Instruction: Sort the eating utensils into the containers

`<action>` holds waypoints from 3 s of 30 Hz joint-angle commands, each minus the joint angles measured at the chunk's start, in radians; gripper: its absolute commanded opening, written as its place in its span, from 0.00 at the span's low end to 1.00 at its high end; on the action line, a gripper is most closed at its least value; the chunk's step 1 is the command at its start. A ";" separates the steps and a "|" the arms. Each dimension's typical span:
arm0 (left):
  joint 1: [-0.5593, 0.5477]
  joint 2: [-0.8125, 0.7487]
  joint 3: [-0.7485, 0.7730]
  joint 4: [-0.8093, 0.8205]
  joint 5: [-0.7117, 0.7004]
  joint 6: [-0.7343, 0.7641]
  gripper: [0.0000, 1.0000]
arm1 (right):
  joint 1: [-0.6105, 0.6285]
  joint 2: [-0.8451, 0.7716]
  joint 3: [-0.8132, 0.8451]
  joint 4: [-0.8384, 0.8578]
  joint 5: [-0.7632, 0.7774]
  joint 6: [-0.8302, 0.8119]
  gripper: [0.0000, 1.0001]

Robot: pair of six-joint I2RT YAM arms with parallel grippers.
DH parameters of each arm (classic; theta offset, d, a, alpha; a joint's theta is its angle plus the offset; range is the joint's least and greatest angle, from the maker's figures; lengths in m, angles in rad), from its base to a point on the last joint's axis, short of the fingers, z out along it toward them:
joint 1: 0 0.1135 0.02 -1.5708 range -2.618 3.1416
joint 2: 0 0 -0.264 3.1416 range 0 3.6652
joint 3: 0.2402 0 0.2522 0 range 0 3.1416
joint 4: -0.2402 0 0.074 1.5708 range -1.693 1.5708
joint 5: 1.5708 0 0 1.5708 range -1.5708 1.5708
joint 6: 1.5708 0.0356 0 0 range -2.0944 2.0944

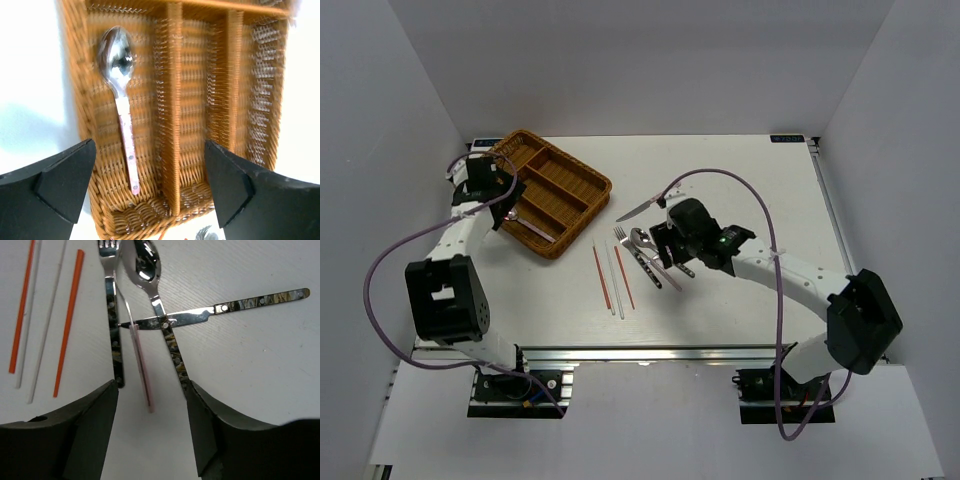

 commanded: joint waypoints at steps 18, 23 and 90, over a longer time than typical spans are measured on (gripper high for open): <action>-0.004 -0.576 -0.355 0.013 0.319 0.365 0.98 | -0.090 0.447 0.121 0.023 -0.037 -0.143 0.20; -0.005 -0.602 -0.340 0.029 0.416 0.330 0.98 | -0.089 0.340 0.104 0.005 -0.018 -0.104 0.01; 0.084 -0.087 -0.050 0.097 0.199 -0.020 0.98 | -0.027 -0.041 0.068 -0.083 -0.078 0.081 0.89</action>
